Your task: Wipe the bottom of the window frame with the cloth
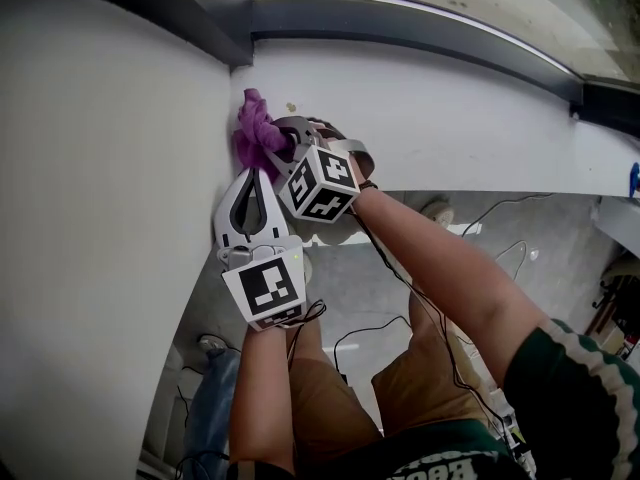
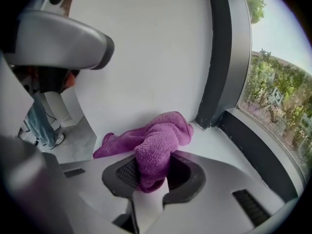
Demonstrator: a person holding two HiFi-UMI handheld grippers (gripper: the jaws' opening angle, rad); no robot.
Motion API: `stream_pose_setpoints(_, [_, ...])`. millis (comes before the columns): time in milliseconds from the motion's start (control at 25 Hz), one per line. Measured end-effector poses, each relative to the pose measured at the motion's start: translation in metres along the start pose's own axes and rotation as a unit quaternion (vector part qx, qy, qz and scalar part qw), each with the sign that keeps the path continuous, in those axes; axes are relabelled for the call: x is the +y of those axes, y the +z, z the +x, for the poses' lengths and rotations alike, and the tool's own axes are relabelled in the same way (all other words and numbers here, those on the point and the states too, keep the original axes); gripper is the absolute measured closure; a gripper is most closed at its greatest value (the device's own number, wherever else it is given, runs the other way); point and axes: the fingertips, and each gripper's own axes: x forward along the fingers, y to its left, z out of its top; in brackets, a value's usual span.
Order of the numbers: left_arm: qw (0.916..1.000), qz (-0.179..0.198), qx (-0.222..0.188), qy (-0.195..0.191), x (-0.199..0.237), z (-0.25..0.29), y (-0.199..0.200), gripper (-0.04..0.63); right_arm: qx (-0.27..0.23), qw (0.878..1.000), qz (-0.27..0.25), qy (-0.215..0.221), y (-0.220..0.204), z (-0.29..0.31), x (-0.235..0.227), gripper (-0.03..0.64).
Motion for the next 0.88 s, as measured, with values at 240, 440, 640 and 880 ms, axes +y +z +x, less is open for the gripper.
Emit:
stream_pose_setpoints(240, [1.0000,0.001,-0.003,0.003,-0.003,0.002,0.004,0.588,-0.009,1.000,-0.006,0.002,0.003,-0.009,-0.001,0.512])
stream_pose_setpoints(440, [0.9999,0.004,-0.013,0.008,-0.002,-0.006,0.016,0.588,-0.013,1.000,-0.013,-0.007,0.011,-0.025,-0.002,0.512])
stream_pose_setpoints(640, [0.9995,0.006,-0.028,0.012,-0.010,-0.016,0.033,0.588,-0.016,0.999,-0.026,-0.016,0.018,-0.048,-0.004,0.512])
stream_pose_setpoints(880, [0.9985,0.007,-0.054,0.010,-0.029,-0.024,0.059,0.588,-0.022,0.998,-0.031,-0.040,0.020,-0.089,-0.021,0.512])
